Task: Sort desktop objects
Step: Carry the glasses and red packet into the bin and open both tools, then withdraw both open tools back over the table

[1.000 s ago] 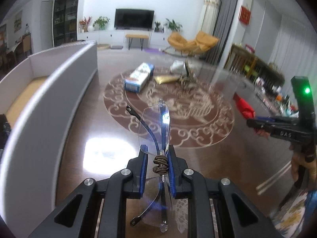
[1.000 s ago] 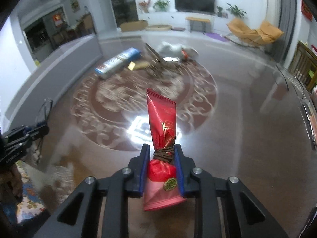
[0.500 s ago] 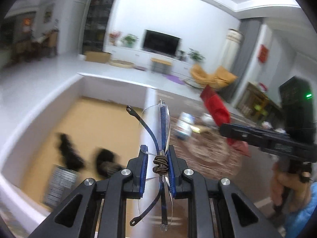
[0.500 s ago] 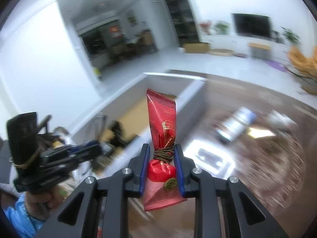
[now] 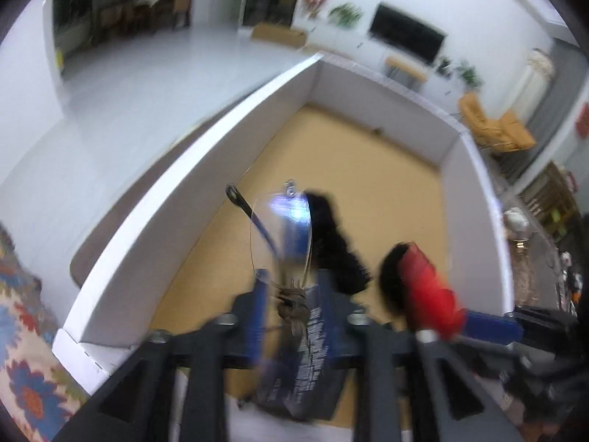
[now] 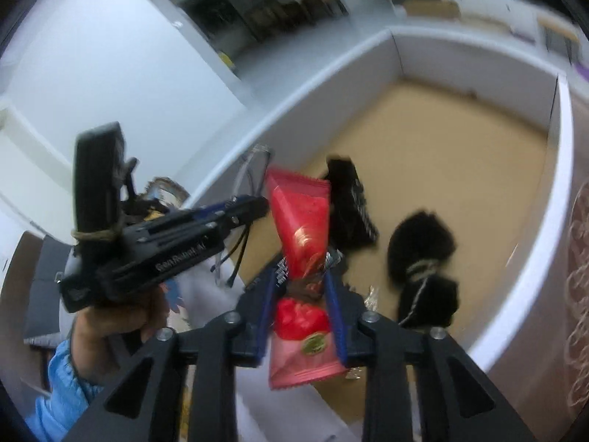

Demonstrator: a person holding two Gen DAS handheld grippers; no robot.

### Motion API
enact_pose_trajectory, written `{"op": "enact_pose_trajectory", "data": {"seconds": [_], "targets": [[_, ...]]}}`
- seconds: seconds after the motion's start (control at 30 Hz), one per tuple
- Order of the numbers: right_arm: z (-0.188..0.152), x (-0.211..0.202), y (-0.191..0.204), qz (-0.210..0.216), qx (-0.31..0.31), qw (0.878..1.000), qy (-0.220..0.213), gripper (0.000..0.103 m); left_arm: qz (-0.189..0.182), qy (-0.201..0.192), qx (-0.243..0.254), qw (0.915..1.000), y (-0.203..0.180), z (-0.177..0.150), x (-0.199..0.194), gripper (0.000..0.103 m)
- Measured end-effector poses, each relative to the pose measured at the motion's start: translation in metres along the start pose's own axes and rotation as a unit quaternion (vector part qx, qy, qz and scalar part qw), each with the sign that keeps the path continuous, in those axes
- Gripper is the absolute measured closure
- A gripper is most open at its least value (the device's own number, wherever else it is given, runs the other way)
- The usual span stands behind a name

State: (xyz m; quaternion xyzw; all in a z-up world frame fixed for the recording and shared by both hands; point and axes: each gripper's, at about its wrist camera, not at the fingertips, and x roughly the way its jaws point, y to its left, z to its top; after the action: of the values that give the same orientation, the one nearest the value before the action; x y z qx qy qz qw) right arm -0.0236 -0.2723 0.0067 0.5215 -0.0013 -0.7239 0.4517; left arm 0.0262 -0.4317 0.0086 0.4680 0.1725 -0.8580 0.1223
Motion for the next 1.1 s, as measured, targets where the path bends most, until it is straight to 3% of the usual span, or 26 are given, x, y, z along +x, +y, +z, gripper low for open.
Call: {"op": "enact_pose_trajectory", "data": {"seconds": [0.03, 0.07, 0.23, 0.37, 0.5, 0.6, 0.63, 0.67, 0.77, 0.83, 0.93, 1.1], "targets": [[0.000, 0.004, -0.002, 0.006, 0.012, 1.000, -0.001, 0.042, 0.009, 0.001, -0.009, 0.9999, 0.004, -0.002, 0.002, 0.021], [0.001, 0.004, -0.003, 0.009, 0.021, 1.000, -0.008, 0.023, 0.011, -0.009, -0.015, 0.9998, 0.006, -0.004, 0.000, 0.021], [-0.007, -0.039, -0.002, -0.011, -0.017, 0.997, -0.072, 0.017, 0.011, -0.053, -0.011, 0.9984, -0.006, -0.021, -0.022, 0.018], [-0.033, -0.094, -0.028, -0.096, -0.063, 0.983, -0.145, 0.000, -0.012, -0.101, 0.010, 0.9948, -0.047, -0.026, -0.056, 0.018], [-0.088, -0.126, -0.087, -0.218, -0.073, 0.960, -0.158, 0.000, -0.080, -0.124, 0.067, 0.9868, -0.115, -0.040, -0.084, 0.016], [-0.131, -0.146, -0.160, -0.291, -0.020, 0.950, -0.116, 0.000, -0.123, -0.126, 0.127, 0.9762, -0.177, -0.057, -0.099, 0.012], [-0.143, -0.153, -0.178, -0.303, -0.002, 0.947, -0.108, 0.000, -0.134, -0.125, 0.145, 0.9724, -0.196, -0.064, -0.101, 0.005], [-0.155, -0.160, -0.199, -0.316, 0.020, 0.943, -0.102, 0.000, -0.146, -0.121, 0.163, 0.9682, -0.218, -0.071, -0.102, 0.000], [-0.191, -0.192, -0.252, -0.367, 0.074, 0.923, -0.093, 0.000, -0.187, -0.080, 0.199, 0.9587, -0.274, -0.096, -0.083, 0.000], [-0.211, -0.210, -0.282, -0.394, 0.100, 0.909, -0.087, 0.000, -0.189, -0.031, 0.209, 0.9588, -0.309, -0.114, -0.051, 0.000], [-0.235, -0.231, -0.314, -0.418, 0.125, 0.896, -0.089, 0.000, -0.175, 0.008, 0.229, 0.9576, -0.352, -0.137, 0.000, 0.000], [-0.255, -0.244, -0.333, -0.384, 0.163, 0.901, -0.119, 0.000, -0.121, 0.013, 0.261, 0.9577, -0.401, -0.150, 0.056, 0.000]]}}
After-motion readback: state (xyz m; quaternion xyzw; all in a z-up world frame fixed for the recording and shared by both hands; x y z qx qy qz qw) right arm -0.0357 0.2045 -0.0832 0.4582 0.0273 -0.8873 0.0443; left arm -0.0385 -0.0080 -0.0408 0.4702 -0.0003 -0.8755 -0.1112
